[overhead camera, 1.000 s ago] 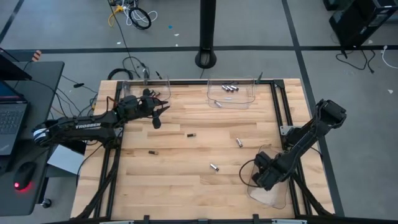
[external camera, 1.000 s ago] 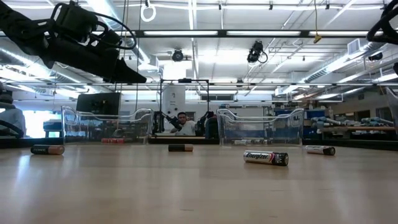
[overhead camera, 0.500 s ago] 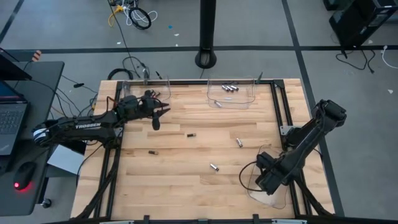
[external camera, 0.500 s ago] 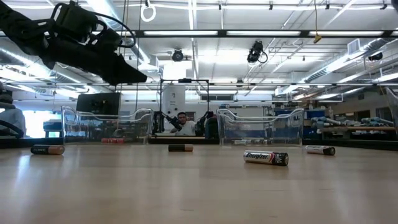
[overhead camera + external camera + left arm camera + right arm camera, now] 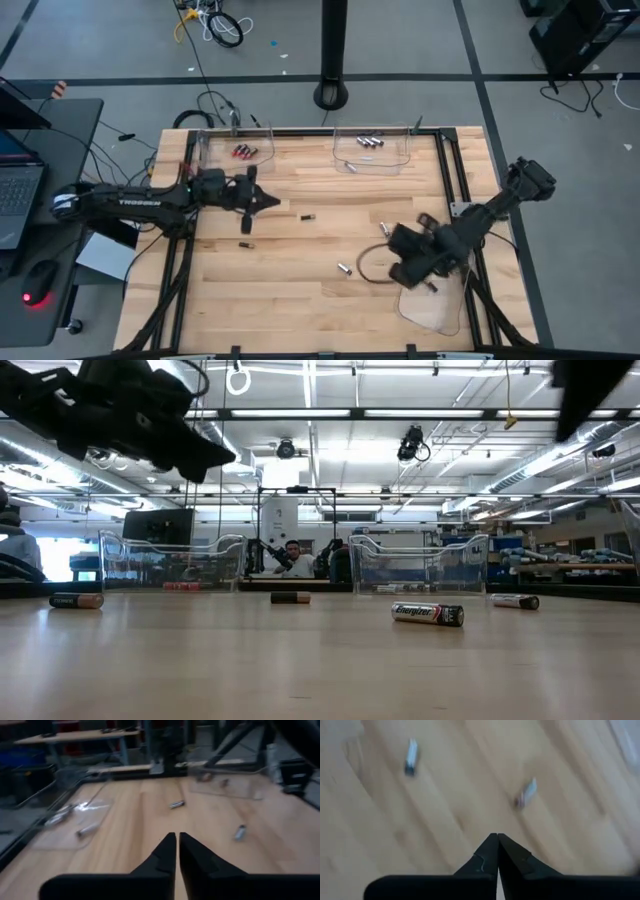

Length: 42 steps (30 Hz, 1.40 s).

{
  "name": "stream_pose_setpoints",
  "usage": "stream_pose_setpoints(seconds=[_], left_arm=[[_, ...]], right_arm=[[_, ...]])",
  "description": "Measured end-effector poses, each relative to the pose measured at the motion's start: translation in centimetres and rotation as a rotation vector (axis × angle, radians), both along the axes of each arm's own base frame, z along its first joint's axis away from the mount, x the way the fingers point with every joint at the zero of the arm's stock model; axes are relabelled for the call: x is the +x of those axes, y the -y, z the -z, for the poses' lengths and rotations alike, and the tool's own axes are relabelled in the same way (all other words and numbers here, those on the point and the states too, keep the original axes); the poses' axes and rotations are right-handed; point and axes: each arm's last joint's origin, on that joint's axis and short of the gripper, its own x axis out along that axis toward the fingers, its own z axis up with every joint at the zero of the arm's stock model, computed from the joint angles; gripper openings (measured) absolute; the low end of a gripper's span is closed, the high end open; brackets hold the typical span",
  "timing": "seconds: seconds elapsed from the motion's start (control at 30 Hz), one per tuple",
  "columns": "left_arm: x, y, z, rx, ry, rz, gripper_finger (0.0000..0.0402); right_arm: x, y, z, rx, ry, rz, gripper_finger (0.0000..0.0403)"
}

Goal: Sort batteries
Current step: Put the silver battery into the top right transparent bin

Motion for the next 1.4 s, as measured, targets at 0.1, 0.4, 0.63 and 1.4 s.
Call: stream_pose_setpoints(seconds=[0.1, 0.4, 0.63, 1.4], left_arm=[[0.5, 0.8, -0.6, 0.003, -0.003, 0.041, 0.0009], [2.4, 1.3, 0.3, 0.032, -0.101, 0.055, 0.0008], [4.5, 2.6, 2.3, 0.041, -0.191, 0.205, 0.0008], [19.1, 8.5, 6.8, 0.085, -0.351, 0.591, 0.0065]], right_arm=[[2.1, 1.7, 0.7, -0.016, 0.059, -0.082, 0.0008], [5.6, 7.8, 5.0, 0.039, 0.151, -0.088, 0.0010], [5.8, 10.2, 7.9, 0.055, 0.184, -0.135, 0.0015], [4.9, 10.6, 9.0, 0.027, 0.105, -0.201, 0.0012]])
